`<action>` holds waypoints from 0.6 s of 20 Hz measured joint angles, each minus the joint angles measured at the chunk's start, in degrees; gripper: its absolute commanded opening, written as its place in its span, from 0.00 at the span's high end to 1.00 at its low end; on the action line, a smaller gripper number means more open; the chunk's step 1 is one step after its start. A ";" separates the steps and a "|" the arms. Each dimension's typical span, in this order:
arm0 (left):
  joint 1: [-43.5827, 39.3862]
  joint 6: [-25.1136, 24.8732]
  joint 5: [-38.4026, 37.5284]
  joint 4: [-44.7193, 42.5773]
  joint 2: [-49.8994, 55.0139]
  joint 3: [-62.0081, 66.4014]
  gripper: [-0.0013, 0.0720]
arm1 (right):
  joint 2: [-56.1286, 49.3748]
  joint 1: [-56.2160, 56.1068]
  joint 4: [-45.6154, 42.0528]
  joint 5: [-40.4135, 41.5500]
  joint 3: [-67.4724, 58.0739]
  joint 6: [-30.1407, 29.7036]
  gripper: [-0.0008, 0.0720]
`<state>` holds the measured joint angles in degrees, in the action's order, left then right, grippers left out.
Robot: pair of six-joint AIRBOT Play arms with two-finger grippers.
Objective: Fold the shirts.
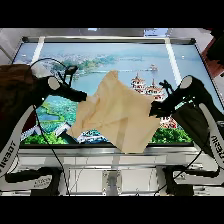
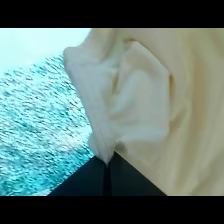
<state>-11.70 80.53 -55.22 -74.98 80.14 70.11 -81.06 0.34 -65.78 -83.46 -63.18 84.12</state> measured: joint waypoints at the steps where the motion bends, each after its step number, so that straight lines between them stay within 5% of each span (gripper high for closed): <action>1: 0.79 2.67 0.04 -3.32 0.00 1.11 0.97 | 0.00 -0.70 1.03 1.09 2.21 -0.31 0.38; 5: 6.69 9.40 -2.10 -11.32 0.02 3.19 0.97 | 0.00 -5.03 3.08 4.92 8.11 -1.09 0.38; 12: 20.37 12.70 -7.82 -15.12 0.02 3.89 0.97 | 0.02 -13.42 4.04 9.94 10.47 -1.46 0.38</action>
<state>8.67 93.23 -63.05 -90.11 80.16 74.00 -81.03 -13.08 -61.73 -73.52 -52.71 82.65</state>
